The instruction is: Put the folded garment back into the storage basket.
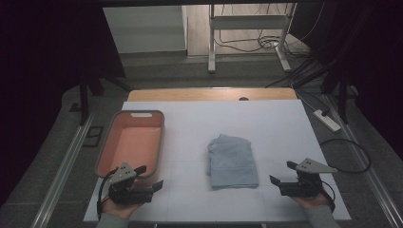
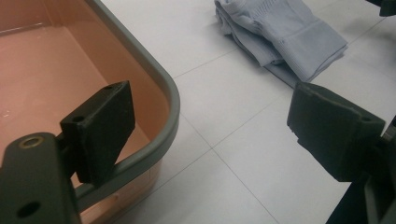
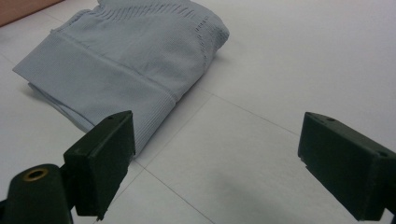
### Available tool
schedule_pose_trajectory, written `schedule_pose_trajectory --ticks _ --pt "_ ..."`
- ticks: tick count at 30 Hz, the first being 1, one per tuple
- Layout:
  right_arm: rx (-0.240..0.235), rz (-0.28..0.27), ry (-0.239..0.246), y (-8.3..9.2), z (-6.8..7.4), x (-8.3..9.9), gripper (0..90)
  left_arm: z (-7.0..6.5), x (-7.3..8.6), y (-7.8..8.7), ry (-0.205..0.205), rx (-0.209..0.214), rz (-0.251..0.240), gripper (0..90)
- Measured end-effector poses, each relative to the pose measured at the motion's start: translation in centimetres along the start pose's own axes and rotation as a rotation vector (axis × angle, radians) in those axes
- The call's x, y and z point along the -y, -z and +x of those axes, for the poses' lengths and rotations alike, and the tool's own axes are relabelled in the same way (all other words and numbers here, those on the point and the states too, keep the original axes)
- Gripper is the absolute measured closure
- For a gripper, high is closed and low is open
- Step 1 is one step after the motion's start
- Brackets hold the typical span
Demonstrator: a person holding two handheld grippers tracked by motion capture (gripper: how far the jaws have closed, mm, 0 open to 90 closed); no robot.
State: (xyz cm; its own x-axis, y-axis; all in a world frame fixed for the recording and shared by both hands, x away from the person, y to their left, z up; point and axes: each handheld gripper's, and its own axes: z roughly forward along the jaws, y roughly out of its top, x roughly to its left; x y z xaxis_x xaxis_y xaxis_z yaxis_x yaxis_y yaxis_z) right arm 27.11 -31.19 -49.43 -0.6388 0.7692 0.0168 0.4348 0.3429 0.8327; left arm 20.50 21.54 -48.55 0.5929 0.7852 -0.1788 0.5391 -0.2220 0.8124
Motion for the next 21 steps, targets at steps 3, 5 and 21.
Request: schedule_pose_trajectory --ticks 3,5,21 --pt "-0.001 0.001 0.0 -0.05 0.01 -0.02 11.8 -0.01 0.01 0.07 0.0 0.002 -0.005 14.5" --pt "-0.001 0.001 0.0 -0.06 0.02 -0.02 11.8 -0.03 -0.01 0.06 -0.002 0.002 -0.005 14.5" --pt "-0.001 0.001 0.004 -0.04 0.15 -0.02 12.1 -0.64 -0.7 -0.27 -0.016 0.011 -0.012 14.4"
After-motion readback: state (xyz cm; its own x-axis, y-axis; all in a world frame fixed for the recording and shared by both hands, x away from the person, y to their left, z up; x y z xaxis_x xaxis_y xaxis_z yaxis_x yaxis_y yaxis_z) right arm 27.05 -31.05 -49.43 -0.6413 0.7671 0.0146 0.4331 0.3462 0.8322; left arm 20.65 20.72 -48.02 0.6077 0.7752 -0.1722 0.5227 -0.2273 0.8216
